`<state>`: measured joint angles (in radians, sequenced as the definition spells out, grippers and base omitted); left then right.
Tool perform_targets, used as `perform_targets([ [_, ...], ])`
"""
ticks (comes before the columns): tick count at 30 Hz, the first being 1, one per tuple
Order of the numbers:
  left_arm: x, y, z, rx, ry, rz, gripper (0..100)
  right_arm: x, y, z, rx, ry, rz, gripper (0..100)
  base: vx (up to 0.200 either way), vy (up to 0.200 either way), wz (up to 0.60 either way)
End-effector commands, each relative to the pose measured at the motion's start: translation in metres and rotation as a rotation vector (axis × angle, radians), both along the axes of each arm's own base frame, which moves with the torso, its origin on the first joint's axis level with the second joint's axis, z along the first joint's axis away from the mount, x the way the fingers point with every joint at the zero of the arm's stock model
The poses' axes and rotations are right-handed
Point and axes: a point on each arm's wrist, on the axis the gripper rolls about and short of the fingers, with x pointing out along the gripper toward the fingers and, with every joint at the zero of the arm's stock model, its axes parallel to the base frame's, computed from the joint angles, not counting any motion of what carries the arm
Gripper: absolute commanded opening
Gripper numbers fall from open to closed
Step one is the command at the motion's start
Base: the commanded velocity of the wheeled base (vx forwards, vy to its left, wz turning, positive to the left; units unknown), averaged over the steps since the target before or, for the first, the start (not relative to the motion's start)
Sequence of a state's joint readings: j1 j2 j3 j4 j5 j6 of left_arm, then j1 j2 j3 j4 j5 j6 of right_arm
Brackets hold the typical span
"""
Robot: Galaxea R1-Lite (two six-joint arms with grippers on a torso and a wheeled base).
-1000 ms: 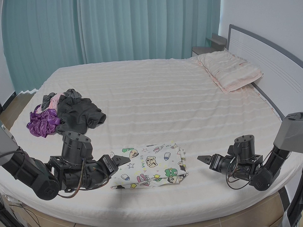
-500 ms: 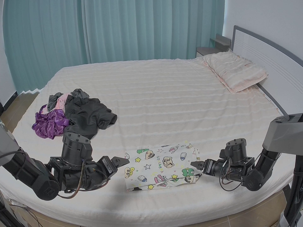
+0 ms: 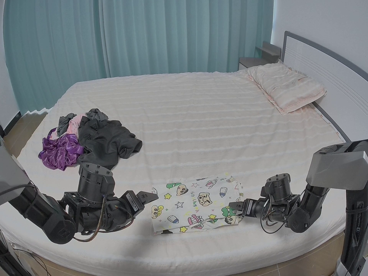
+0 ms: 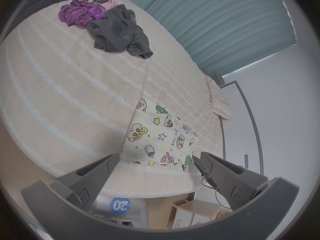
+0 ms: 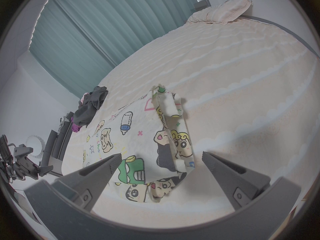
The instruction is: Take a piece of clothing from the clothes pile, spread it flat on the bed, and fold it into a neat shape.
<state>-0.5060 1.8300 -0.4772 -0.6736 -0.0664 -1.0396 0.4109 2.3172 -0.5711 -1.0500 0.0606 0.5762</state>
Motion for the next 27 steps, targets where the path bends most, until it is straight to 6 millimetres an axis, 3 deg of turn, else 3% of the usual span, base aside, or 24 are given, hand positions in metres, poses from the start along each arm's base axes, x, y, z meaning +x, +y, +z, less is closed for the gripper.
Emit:
perform_targets([
  [1,0.001,-0.0001,-0.0032,0.005,0.01,0.002,100,0.0002,0.0007,-0.0048,-0.007,0.01,0.005,100,0.0,0.0,0.0],
  [13,0.0018,0.0008,-0.0041,0.007,0.013,0.006,100,0.005,0.0029,-0.0061,-0.043,0.01,0.033,100,0.0,0.0,0.0],
  [14,0.0018,0.0008,-0.0041,0.006,0.013,0.007,100,0.0052,0.0029,-0.0064,-0.048,0.014,0.034,0,0.0,0.0,0.0],
  [27,0.0019,0.0013,-0.0036,0.006,0.011,0.008,100,0.0026,0.0,-0.0017,-0.091,-0.003,0.007,0,0.0,0.0,0.0],
])
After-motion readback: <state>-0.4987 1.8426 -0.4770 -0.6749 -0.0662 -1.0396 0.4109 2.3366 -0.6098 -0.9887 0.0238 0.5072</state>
